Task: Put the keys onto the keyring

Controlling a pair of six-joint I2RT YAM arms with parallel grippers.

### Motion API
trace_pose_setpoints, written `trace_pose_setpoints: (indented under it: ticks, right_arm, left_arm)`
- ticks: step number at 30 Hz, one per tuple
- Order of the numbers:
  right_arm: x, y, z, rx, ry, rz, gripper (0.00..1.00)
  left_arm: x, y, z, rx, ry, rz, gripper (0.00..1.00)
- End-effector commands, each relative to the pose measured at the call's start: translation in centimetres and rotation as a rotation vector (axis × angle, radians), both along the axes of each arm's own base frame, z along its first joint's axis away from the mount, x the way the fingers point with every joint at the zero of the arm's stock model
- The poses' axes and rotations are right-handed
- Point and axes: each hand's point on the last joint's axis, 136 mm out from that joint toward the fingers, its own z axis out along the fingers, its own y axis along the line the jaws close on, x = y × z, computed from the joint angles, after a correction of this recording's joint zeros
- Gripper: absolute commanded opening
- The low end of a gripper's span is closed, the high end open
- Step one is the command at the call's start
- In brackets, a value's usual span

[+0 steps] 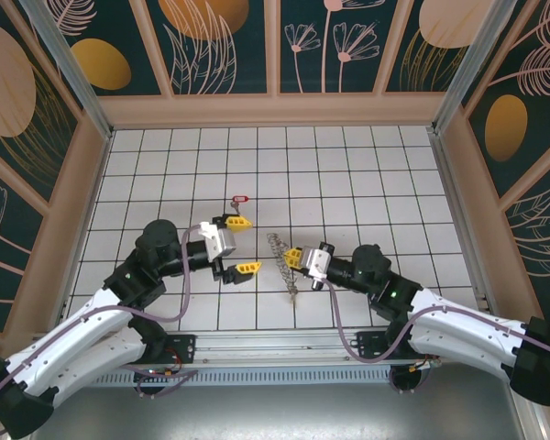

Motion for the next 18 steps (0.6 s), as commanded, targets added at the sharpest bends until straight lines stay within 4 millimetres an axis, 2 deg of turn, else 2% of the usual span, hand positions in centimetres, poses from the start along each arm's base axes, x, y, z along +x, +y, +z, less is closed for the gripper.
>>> trace_pose_setpoints:
  ticks: [1, 5, 8, 11, 14, 18]
  right_arm:
    - [-0.8, -0.2, 4.5, 0.235, 0.018, 0.048, 0.00]
    - [-1.1, -0.3, 4.2, 0.249, 0.056, 0.068, 0.00]
    - [-1.4, -0.2, 3.9, 0.251, 0.075, 0.090, 0.00]
    - [-1.6, -0.1, 3.8, 0.249, 0.081, 0.108, 0.00]
    - [-1.7, 0.0, 3.7, 0.244, 0.082, 0.114, 0.00]
    - [-1.9, 0.3, 3.2, 0.219, 0.087, 0.131, 0.00]
  left_arm:
    - [0.2, -0.4, -0.4, 0.060, 0.017, -0.017, 0.72]
    - [-0.1, -1.2, -1.6, 0.121, -0.055, -0.098, 0.52]
    - [0.0, -1.9, -2.9, 0.147, -0.112, -0.151, 0.50]
    - [0.0, -2.9, -3.4, 0.151, -0.132, -0.212, 0.47]
    - [0.4, -3.7, -2.9, 0.148, -0.133, -0.237, 0.38]
    - [0.1, -4.0, -1.9, 0.121, -0.150, -0.269, 0.32]
